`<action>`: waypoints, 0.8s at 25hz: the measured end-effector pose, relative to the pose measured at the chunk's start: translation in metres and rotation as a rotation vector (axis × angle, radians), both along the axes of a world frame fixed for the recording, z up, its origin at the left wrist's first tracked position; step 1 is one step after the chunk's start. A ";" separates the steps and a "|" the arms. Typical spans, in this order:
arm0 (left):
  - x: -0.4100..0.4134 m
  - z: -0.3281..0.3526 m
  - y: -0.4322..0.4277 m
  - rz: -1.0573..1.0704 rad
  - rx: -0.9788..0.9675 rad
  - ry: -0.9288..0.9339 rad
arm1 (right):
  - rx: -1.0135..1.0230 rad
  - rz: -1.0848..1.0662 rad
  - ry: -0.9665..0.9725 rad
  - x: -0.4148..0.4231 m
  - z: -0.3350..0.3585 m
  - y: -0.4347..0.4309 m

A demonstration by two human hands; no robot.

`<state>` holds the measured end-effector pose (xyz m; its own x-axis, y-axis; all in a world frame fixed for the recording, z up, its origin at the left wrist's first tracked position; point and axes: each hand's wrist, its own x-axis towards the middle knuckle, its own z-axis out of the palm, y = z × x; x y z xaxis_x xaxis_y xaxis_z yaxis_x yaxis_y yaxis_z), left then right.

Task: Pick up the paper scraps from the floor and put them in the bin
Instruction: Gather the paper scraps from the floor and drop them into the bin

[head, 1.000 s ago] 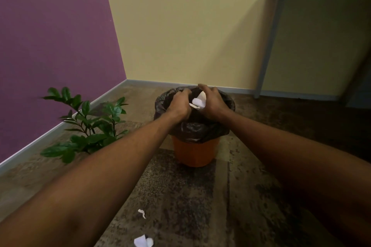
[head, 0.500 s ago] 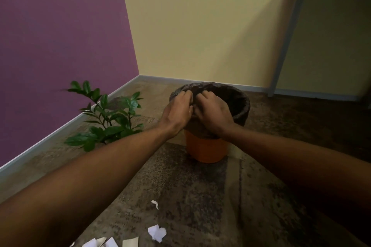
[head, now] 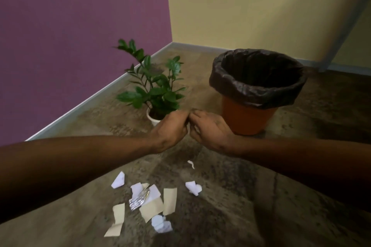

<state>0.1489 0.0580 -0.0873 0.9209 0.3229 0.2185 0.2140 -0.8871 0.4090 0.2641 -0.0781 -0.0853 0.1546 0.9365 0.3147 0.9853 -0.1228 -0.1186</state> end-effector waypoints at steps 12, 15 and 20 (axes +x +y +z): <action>-0.180 -0.098 0.036 0.021 0.210 1.059 | -0.751 -0.039 0.026 -0.120 -0.108 -0.009; -0.193 -0.120 0.022 0.063 0.085 1.044 | -0.839 -0.176 0.163 -0.135 -0.127 -0.005; -0.183 -0.136 -0.012 0.141 0.150 0.884 | -0.762 -0.108 0.170 -0.161 -0.157 0.001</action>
